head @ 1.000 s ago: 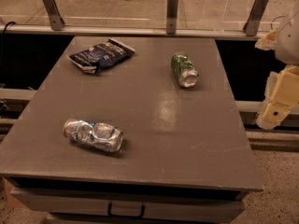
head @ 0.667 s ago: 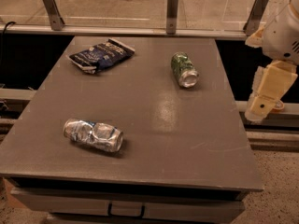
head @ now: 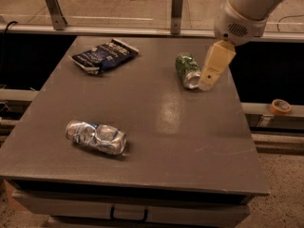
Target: Place green can upright
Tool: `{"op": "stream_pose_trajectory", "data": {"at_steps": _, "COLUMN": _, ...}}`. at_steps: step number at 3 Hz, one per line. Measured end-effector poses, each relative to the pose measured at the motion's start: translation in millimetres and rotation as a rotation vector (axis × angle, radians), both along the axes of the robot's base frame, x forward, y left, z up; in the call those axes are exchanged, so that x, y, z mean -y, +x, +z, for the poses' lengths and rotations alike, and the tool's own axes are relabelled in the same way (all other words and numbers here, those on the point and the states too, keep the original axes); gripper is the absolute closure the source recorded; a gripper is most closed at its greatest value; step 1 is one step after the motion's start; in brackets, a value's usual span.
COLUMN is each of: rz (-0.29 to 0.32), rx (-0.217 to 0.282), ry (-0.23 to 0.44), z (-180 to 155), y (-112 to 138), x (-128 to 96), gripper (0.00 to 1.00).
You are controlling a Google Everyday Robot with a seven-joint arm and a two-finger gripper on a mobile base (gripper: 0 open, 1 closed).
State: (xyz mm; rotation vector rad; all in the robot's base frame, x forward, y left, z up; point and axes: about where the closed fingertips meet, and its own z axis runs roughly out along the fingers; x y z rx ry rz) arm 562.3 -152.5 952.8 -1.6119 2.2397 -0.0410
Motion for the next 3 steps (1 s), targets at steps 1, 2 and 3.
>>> {"op": "stream_pose_trajectory", "data": {"at_steps": 1, "rz": -0.075, "rx": -0.004, "ry": 0.035, "z": -15.1, "y": 51.5, "x": -28.9, "gripper": 0.00}}
{"op": "stream_pose_trajectory", "data": {"at_steps": 2, "rz": -0.181, "rx": -0.021, "ry": 0.059, "z": -36.1, "y": 90.9, "x": -40.0, "gripper": 0.00}}
{"op": "stream_pose_trajectory", "data": {"at_steps": 3, "rz": -0.306, "rx": -0.036, "ry": 0.084, "z": -58.8, "y": 119.9, "x": -40.0, "gripper": 0.00}}
